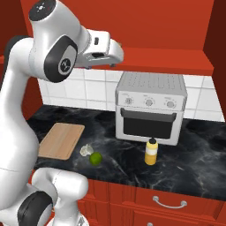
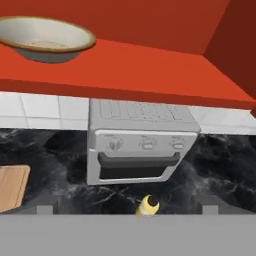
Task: Open the cabinet. Place the bowl and condiment on the counter. Then place the lime and garlic on the cutting board.
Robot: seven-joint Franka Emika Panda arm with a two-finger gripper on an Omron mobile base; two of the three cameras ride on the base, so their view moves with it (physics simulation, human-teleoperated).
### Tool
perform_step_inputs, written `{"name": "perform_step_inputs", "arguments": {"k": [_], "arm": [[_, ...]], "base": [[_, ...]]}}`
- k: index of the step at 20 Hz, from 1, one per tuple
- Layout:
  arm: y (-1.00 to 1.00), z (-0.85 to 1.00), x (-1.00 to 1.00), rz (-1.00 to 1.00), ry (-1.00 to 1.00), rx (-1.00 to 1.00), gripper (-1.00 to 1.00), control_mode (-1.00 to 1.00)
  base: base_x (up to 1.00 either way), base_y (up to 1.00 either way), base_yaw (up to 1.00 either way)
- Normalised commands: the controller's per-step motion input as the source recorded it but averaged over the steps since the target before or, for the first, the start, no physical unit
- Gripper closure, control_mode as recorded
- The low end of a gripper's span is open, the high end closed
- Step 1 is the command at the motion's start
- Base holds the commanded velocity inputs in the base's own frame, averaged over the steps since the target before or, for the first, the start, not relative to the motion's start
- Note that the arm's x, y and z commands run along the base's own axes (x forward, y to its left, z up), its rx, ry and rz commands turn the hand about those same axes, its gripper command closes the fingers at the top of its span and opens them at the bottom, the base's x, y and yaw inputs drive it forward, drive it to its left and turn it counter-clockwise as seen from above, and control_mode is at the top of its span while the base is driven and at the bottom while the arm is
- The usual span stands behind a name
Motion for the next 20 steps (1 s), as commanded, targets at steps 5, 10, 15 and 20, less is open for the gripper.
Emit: {"name": "perform_step_inputs", "arguments": {"k": [5,10,15,20], "arm": [[0.04,0.01,0.16,-0.09,-0.17,0.16,-1.00,-1.00],[0.21,0.01,0.36,-0.10,-0.14,0.14,-1.00,-1.00],[0.24,0.02,0.42,-0.07,-0.07,0.13,-1.00,-1.00],[0.18,0.04,0.45,-0.05,-0.02,0.13,-1.00,-1.00]], "base": [[0.00,0.00,0.00],[0.00,0.00,0.00],[0.00,0.00,0.00],[0.00,0.00,0.00]]}}
